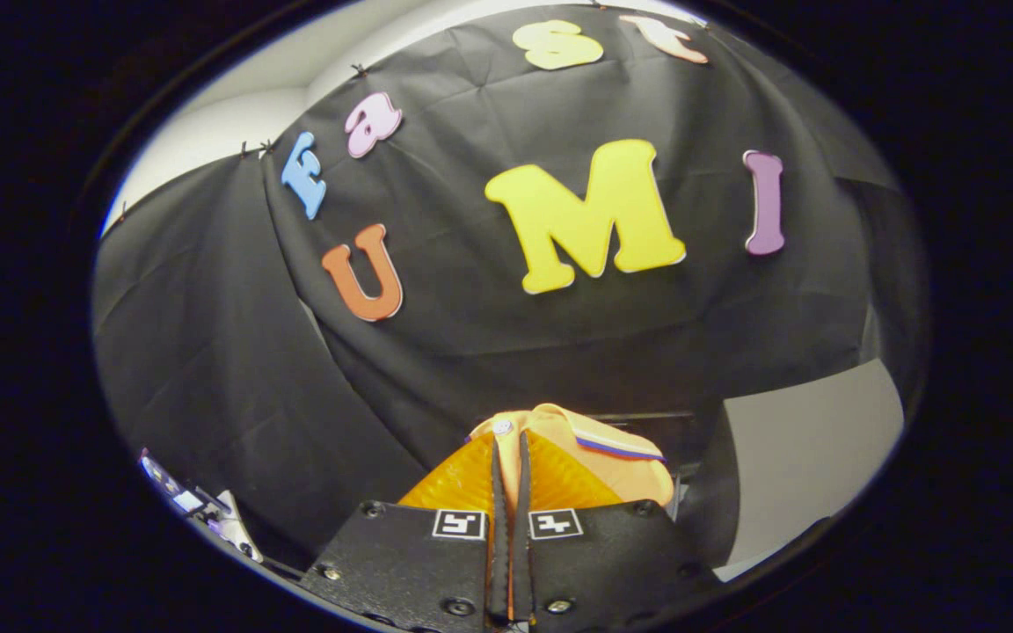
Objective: Put the clothes into the washing machine and then close the washing machine lid.
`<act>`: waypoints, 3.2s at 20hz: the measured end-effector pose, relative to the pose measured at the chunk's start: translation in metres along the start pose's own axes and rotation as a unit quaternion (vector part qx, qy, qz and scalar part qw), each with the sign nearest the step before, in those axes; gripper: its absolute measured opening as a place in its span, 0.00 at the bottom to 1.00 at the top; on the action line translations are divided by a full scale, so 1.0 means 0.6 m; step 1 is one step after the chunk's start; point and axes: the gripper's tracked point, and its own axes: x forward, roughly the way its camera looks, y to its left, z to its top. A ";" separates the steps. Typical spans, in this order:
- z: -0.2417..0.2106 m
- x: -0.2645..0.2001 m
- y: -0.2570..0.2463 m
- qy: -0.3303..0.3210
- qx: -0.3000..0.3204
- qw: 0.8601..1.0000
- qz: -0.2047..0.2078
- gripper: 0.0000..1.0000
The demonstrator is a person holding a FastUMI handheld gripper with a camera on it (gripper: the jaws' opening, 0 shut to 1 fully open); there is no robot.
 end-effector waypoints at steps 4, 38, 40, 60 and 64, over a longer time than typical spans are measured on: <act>-0.062 0.092 0.002 0.049 0.012 0.999 0.006 0.05; -0.425 0.349 -0.233 0.273 0.059 0.947 -0.157 0.19; -0.421 0.345 -0.235 0.263 0.047 0.950 -0.162 0.51; -0.365 0.285 -0.244 0.206 0.020 0.962 -0.176 0.98; -0.296 0.271 -0.220 0.155 0.000 0.976 -0.155 0.98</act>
